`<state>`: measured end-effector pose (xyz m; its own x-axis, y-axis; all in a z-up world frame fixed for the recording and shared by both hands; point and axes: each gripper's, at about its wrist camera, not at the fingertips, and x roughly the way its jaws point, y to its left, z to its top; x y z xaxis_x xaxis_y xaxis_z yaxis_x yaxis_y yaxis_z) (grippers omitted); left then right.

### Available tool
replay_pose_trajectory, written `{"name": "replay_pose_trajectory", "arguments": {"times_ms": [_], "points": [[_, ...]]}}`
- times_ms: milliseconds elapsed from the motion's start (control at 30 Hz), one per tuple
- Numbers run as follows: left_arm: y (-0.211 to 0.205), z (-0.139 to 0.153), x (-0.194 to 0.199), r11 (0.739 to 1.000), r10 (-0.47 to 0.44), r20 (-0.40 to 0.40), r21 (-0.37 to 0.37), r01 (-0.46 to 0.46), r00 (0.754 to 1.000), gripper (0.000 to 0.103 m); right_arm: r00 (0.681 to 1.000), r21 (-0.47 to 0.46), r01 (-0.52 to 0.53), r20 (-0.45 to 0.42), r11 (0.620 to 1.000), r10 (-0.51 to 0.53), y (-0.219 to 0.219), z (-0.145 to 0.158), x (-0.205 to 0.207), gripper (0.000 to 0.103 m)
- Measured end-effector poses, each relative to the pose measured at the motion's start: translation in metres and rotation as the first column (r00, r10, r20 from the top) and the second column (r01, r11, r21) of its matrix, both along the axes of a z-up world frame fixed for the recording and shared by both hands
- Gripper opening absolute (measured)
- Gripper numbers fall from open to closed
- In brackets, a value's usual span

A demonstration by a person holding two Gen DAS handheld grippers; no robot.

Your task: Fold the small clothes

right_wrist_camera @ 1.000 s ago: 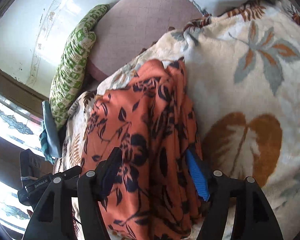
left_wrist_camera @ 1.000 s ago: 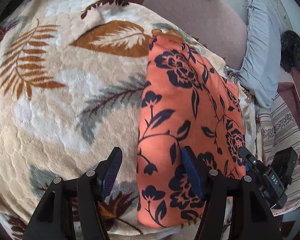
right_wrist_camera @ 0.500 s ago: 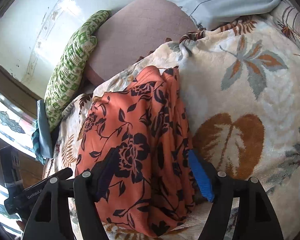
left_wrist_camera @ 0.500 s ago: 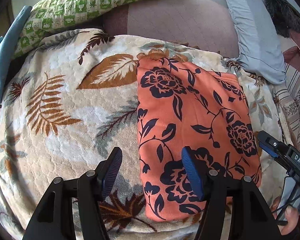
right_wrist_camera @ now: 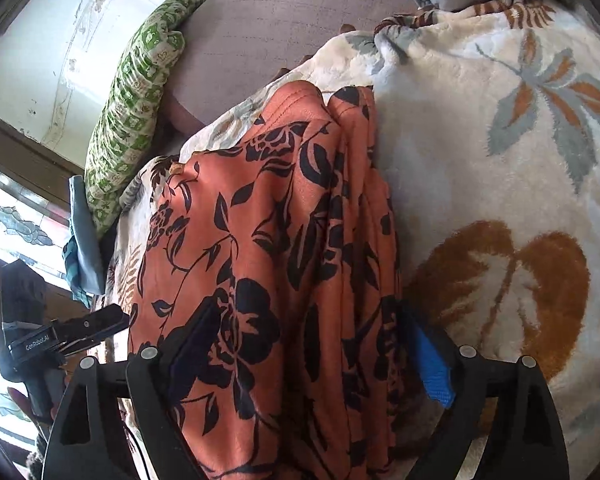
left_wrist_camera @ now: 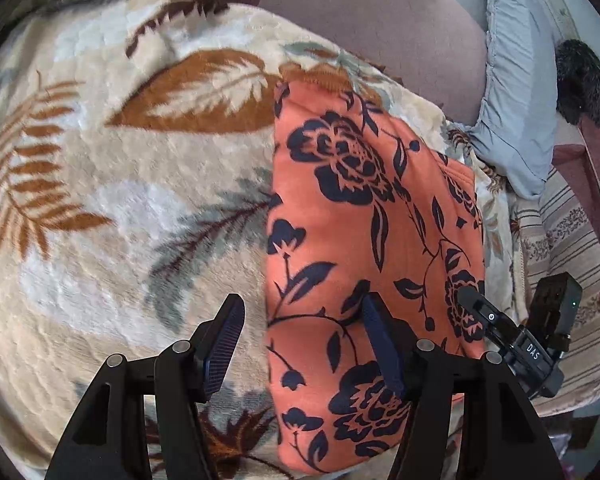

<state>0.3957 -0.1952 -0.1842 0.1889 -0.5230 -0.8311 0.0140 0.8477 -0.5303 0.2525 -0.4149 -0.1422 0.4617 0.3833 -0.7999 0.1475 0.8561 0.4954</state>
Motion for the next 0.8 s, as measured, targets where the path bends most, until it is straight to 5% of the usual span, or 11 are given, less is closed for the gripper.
{"name": "replay_pose_trajectory", "arguments": {"times_ms": [33, 167, 267, 300, 333, 500, 633, 700, 800], "points": [[-0.005, -0.009, 0.001, 0.999, -0.017, -0.036, -0.050, 0.015, 0.999, 0.063, 1.000, 0.015, -0.014, 0.011, 1.000, 0.014, 0.003, -0.001, 0.001, 0.091], [-0.018, -0.014, 0.004, 0.999, -0.018, 0.014, -0.026, 0.018, 1.000, 0.069, 0.996, -0.063, -0.085, 0.035, 0.994, 0.087, 0.014, -0.003, 0.002, 0.088], [-0.012, -0.006, 0.004, 0.999, -0.004, 0.027, -0.050, 0.006, 1.000, 0.052, 0.998, -0.084, -0.053, 0.015, 0.995, 0.054, 0.014, -0.003, 0.002, 0.073], [-0.009, 0.001, 0.001, 0.998, -0.010, 0.051, -0.054, 0.013, 0.999, 0.046, 0.999, -0.060, -0.050, 0.014, 0.997, 0.051, 0.014, 0.001, 0.002, 0.057], [-0.005, 0.008, -0.002, 0.999, -0.014, 0.077, -0.051, 0.018, 0.997, 0.043, 0.998, -0.042, -0.054, 0.013, 0.998, 0.055, 0.017, 0.005, 0.001, 0.051], [0.025, 0.049, -0.027, 0.998, -0.001, 0.159, -0.066, 0.011, 0.987, 0.039, 0.995, 0.071, -0.091, 0.046, 0.993, 0.088, 0.048, 0.027, -0.006, 0.049], [0.068, 0.060, -0.058, 1.000, 0.016, 0.201, 0.004, -0.018, 0.979, 0.041, 0.987, 0.135, -0.136, 0.110, 0.982, 0.121, 0.079, 0.037, -0.023, 0.052], [0.079, 0.048, -0.070, 0.995, 0.018, 0.190, 0.097, -0.037, 0.982, 0.040, 0.989, 0.127, -0.134, 0.079, 0.983, 0.125, 0.091, 0.025, -0.030, 0.054], [0.077, 0.024, -0.085, 0.963, -0.036, 0.177, 0.271, -0.013, 0.984, 0.043, 0.994, -0.025, -0.106, -0.001, 0.994, 0.106, 0.101, 0.000, -0.039, 0.058]]}}
